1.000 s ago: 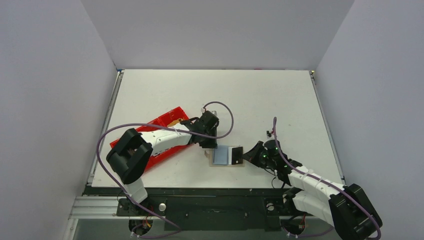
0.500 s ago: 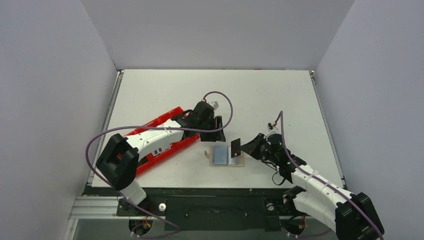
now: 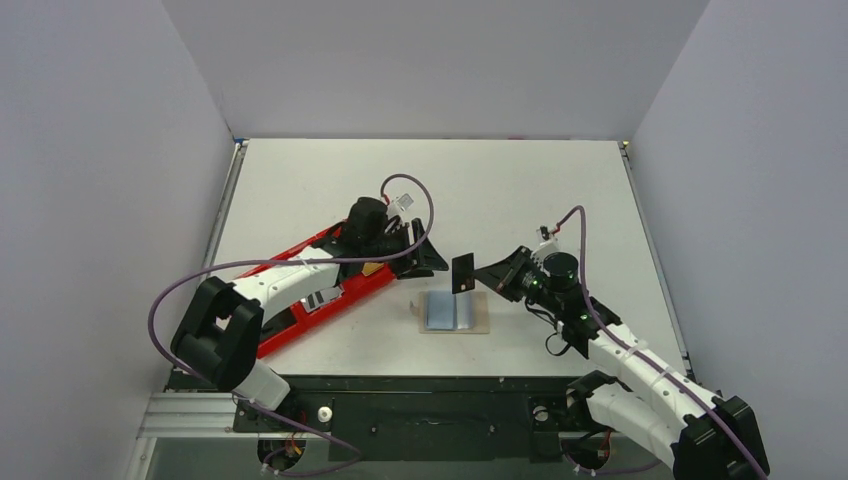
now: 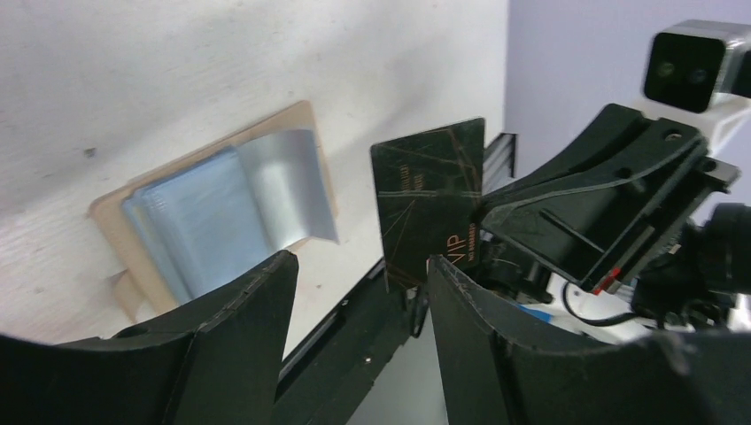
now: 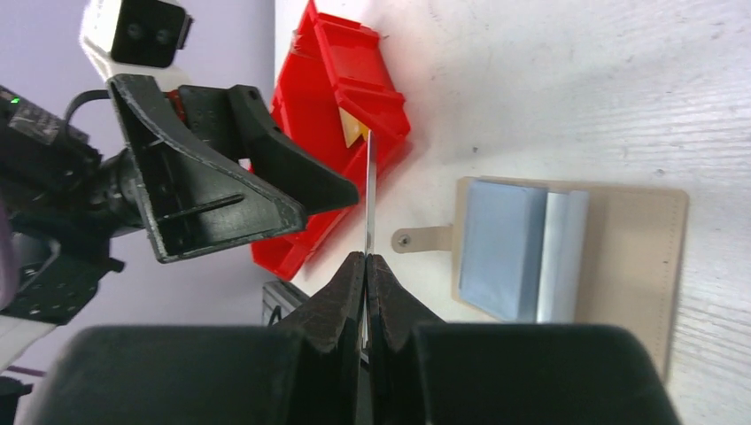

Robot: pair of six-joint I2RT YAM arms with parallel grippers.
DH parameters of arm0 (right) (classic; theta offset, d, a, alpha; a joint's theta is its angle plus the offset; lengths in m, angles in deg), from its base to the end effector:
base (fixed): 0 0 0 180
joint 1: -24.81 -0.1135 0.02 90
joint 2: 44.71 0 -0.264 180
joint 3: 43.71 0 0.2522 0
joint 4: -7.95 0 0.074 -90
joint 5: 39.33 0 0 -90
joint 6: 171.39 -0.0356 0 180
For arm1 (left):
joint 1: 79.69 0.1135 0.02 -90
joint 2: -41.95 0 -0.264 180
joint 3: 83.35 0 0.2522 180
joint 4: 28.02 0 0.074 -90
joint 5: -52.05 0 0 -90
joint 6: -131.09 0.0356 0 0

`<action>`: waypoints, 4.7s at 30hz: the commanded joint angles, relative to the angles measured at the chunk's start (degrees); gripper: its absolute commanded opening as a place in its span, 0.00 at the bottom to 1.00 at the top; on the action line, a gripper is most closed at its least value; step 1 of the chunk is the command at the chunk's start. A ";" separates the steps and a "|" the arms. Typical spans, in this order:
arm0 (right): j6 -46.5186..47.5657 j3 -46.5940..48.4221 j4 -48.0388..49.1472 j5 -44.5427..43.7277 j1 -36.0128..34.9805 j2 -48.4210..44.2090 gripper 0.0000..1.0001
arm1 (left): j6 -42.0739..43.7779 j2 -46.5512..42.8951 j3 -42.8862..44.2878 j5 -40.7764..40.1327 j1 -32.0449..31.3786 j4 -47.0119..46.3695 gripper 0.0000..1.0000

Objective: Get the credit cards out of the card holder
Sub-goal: Place the credit card in the storage box.

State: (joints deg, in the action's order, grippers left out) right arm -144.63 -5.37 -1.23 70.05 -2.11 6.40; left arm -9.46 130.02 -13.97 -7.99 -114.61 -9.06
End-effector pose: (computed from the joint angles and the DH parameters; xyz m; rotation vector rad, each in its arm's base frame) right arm 0.1730 0.1011 0.2230 0.4404 2.1485 1.3043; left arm 0.2629 -0.2052 0.2325 -0.0141 2.5043 -1.3162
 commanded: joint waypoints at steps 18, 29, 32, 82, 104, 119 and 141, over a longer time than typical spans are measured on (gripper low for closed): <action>-7.51 2.75 10.61 5.12 0.49 0.86 0.00 | -16.92 0.45 -5.11 14.35 1.43 -30.73 0.50; -7.77 2.65 9.77 4.52 0.54 -1.16 0.00 | -16.29 0.25 -5.69 13.67 1.43 -28.74 0.47; -7.76 3.10 9.39 4.49 0.54 -1.34 0.00 | -15.96 0.41 -6.09 13.39 1.43 -28.27 0.47; 12.52 12.24 -22.25 -13.65 -1.43 0.38 0.76 | 6.10 -21.63 -4.97 -15.07 13.79 20.37 0.00; 19.64 14.55 -21.16 -13.56 -2.36 6.50 0.76 | 8.80 -30.51 1.66 -59.20 27.28 56.50 0.00; 19.94 13.43 -19.79 -12.40 -2.40 6.40 0.76 | 8.70 -23.03 -4.28 -51.16 38.36 47.90 0.00; 19.69 12.82 -19.52 -12.12 -2.55 6.62 0.76 | 13.72 -24.22 -3.35 -44.21 43.09 44.62 0.43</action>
State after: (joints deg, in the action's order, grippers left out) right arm -125.51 6.69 -22.98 57.77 -4.16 13.44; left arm 2.89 109.11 -21.31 -51.29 -71.96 35.48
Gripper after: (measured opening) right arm 0.759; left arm 0.419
